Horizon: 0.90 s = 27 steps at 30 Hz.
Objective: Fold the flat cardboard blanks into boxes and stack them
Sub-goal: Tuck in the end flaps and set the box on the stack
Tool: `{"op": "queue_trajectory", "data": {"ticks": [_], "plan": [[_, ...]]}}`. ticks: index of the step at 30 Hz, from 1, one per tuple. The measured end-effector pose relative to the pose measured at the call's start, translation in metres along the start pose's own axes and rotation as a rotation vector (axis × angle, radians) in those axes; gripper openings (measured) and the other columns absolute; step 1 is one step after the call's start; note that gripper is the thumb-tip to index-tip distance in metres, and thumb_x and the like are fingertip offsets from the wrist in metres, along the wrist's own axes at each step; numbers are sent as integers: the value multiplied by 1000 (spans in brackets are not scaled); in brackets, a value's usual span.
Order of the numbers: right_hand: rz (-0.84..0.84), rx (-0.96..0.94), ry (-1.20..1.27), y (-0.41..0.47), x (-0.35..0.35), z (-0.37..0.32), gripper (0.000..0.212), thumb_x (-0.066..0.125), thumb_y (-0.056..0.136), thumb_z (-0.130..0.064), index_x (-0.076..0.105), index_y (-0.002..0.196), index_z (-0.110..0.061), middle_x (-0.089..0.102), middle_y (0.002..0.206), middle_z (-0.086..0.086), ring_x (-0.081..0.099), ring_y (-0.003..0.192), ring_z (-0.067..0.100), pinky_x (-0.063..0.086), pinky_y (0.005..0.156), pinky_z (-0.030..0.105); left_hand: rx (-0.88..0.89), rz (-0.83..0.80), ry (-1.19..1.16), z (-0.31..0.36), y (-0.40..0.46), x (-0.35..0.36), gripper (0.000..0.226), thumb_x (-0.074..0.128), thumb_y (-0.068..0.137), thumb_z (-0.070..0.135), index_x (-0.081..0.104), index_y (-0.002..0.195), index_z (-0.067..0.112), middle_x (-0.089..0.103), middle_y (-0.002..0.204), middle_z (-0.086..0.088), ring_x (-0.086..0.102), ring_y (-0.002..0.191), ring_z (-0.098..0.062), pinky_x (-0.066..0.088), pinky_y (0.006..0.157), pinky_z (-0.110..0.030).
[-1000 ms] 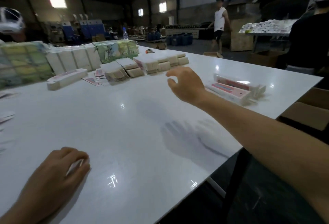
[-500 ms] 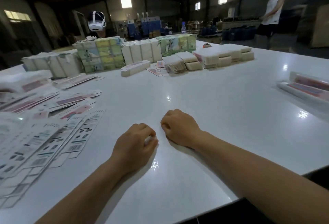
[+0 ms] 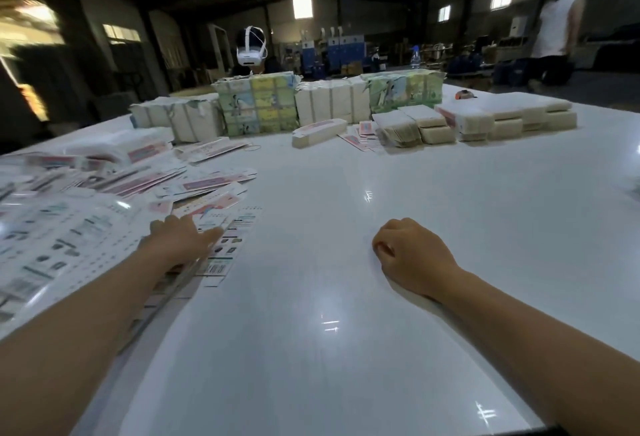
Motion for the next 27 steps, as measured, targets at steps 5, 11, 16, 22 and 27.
{"op": "queue_trajectory", "data": {"ticks": [5,11,16,22,27], "plan": [[2,16,34,0,1,0,23,46,93,-18,69,96,-17,62,105,-7,50,95,15,43,75,30,21,95,38,5,-12,10,55,32,94,55,51,124,14,46,133,-11,38,122,-31,38,91,-44],[13,0,28,-1,0,0,23,47,94,-18,69,98,-17,63,107,-7,51,97,15,43,76,30,242,309,252,27,-31,8,25,41,91,11,63,102,11,65,105,-10,59,99,-29,45,74,-34],[19,-3,33,-2,-1,-3,22,47,93,-17,69,96,-17,63,106,-8,50,96,15,41,73,28,364,531,324,38,-56,-10,10,63,74,1,65,80,8,66,71,-9,64,64,-27,39,53,-27],[35,-6,60,1,-5,-6,26,53,94,-21,64,117,-19,59,123,-6,50,111,16,41,84,27,744,1024,157,109,-117,-55,18,45,60,3,58,58,15,53,47,-1,53,39,-22,26,39,-17],[-19,-2,983,-2,-28,-19,20,70,82,-21,67,102,-20,68,94,6,64,81,18,54,68,35,1018,909,-227,167,-155,-49,9,66,71,10,70,78,14,61,64,0,57,50,-21,33,41,-21]]}}
Point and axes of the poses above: each hand's wrist, its own y-axis towards the middle knuckle, its own x-axis out of the palm, z = x × y, the point moved 1 cm from there along y, towards the middle knuckle
